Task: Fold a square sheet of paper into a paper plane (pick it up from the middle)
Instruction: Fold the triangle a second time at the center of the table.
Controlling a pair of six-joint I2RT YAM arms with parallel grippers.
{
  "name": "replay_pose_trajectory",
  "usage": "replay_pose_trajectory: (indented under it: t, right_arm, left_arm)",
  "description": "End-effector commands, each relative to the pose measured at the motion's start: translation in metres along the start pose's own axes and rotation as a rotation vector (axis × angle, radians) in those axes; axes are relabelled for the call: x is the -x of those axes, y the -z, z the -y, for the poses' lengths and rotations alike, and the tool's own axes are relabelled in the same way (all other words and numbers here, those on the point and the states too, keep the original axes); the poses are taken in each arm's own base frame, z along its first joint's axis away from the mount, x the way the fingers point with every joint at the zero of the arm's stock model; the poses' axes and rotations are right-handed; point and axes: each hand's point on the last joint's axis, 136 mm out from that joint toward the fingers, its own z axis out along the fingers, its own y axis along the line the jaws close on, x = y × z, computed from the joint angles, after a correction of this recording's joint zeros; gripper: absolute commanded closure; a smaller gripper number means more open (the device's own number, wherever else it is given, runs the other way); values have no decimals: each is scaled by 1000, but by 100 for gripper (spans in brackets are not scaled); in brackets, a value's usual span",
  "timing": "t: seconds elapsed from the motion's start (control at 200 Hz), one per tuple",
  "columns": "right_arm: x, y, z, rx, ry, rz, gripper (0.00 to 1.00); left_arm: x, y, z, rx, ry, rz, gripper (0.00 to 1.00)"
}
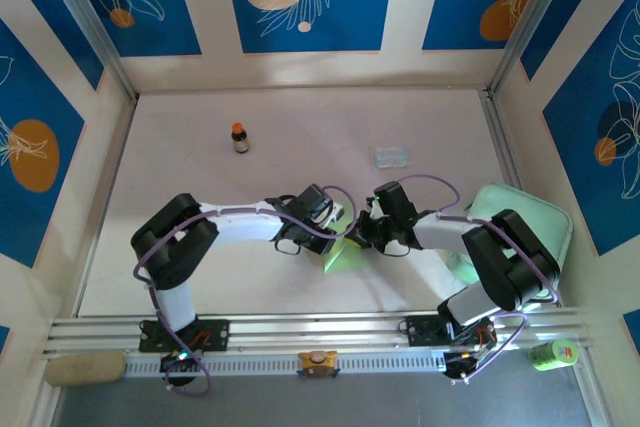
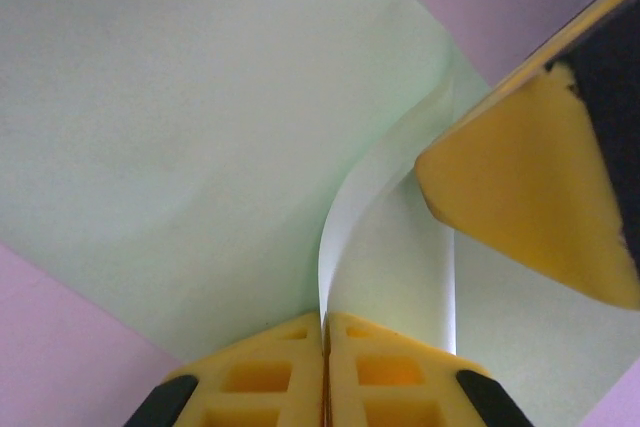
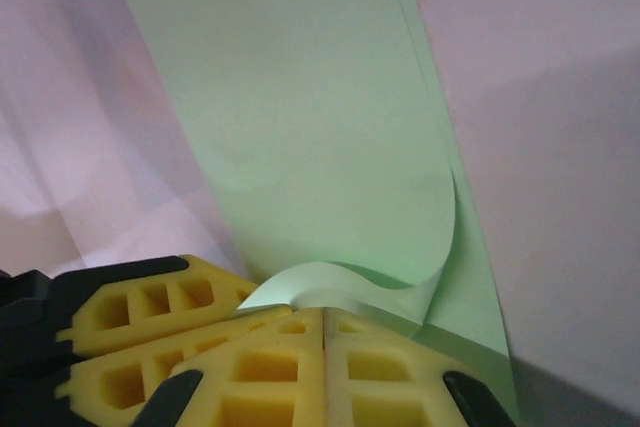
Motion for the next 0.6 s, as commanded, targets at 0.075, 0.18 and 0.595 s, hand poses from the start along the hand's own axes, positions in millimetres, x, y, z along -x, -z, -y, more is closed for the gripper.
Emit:
replay_pose_trajectory:
  t: [0.075, 0.18, 0.595]
  right_arm:
    - [9, -2, 10, -59, -15, 14, 95]
    - [11, -5, 34, -135, -50, 33, 95]
    - [30, 20, 1, -8, -8, 77, 94]
  left_arm:
    - [-10, -6, -7, -1, 14, -36, 90]
    - [-10, -6, -8, 0, 15, -37, 90]
    - [-13, -6, -9, 2, 16, -42, 91]
